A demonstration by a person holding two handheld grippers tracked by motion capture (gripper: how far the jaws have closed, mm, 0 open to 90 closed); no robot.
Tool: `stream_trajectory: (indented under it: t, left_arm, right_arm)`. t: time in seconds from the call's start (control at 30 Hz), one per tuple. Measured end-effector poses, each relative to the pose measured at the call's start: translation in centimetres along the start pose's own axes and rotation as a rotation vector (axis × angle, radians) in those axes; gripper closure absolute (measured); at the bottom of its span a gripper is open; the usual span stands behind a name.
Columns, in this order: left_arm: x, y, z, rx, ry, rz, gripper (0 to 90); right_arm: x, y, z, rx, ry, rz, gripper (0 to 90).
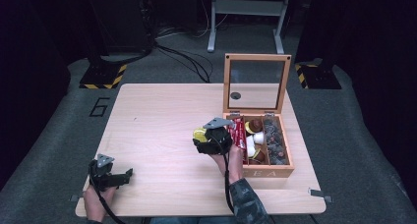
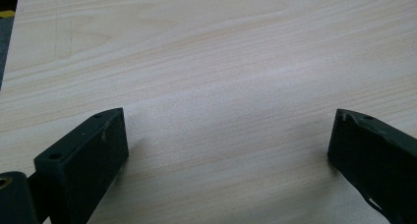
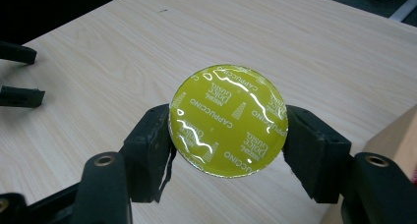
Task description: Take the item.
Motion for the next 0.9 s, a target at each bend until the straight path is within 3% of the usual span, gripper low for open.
stream_trajectory:
  t: [0.2, 0.73, 0.9]
  left_arm:
    - [0.0, 0.0, 0.0, 0.001, 0.001, 0.000, 1.6]
    - [0.1, -0.1, 0.0, -0.001, 0.000, -0.004, 1.6]
    - [0.0, 0.0, 0.0, -0.001, 0.001, -0.001, 1.6]
  right_arm:
    - [0.2, 1.5, -1.1, -0.003, 0.014, -0.008, 36.8]
    - [1.5, 4.7, -2.2, -0.011, 0.022, -0.064, 36.8]
    - [1.7, 6.0, -3.4, -0.018, 0.014, -0.090, 36.8]
Point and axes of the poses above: each handheld gripper's, and its own axes: y roughly forward along the jaws, x roughly out of its underside, z roughly to its right, the point moved 6 cm from there along y, roughly forward along the jaws, and after that the axes turned 8 degrees about -y, right-handed, at the moved point
